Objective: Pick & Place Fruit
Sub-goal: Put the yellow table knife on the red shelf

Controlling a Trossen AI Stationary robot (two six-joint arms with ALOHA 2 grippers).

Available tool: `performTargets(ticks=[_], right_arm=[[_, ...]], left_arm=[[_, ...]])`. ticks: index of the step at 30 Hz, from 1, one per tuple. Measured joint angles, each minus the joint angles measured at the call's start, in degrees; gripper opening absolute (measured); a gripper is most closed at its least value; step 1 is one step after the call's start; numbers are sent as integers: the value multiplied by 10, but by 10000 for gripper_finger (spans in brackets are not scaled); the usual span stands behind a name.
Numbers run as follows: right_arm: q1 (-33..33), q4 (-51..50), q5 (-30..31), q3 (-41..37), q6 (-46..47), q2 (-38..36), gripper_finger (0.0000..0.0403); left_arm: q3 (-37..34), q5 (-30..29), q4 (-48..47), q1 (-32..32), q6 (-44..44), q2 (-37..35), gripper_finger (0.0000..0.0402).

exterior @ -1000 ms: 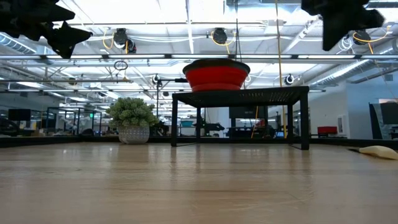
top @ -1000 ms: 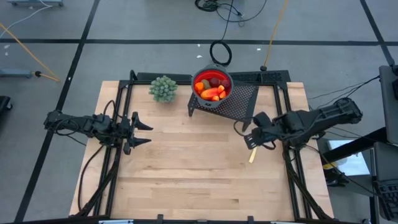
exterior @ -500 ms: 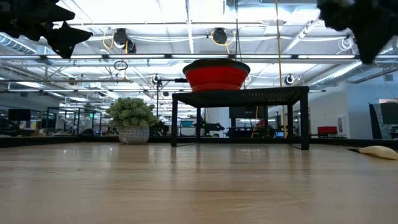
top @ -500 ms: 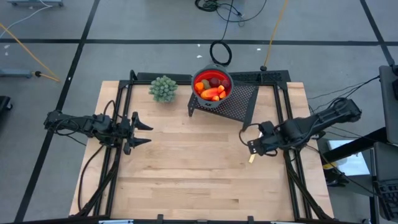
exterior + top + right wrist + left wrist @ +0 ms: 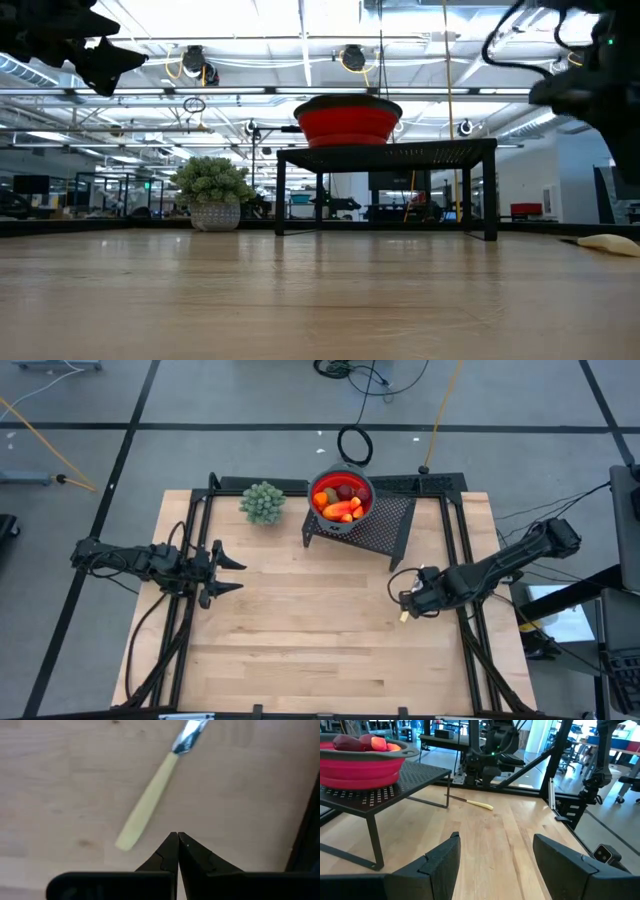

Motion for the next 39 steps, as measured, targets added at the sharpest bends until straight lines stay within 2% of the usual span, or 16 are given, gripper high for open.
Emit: performTargets(ticks=[6, 25, 32, 39], right_arm=[[0, 8, -28, -18, 5, 0, 4], [0, 18, -21, -18, 1, 0, 9], [-1, 30, 20, -18, 5, 0, 70], [-1, 37, 21, -18, 61, 0, 152]], left_arm=[[0, 0, 0, 0, 0, 0, 250], [0, 0, 0, 0, 1, 0, 250], [0, 0, 0, 0, 1, 0, 250], [0, 0, 1, 0, 1, 0, 250]])
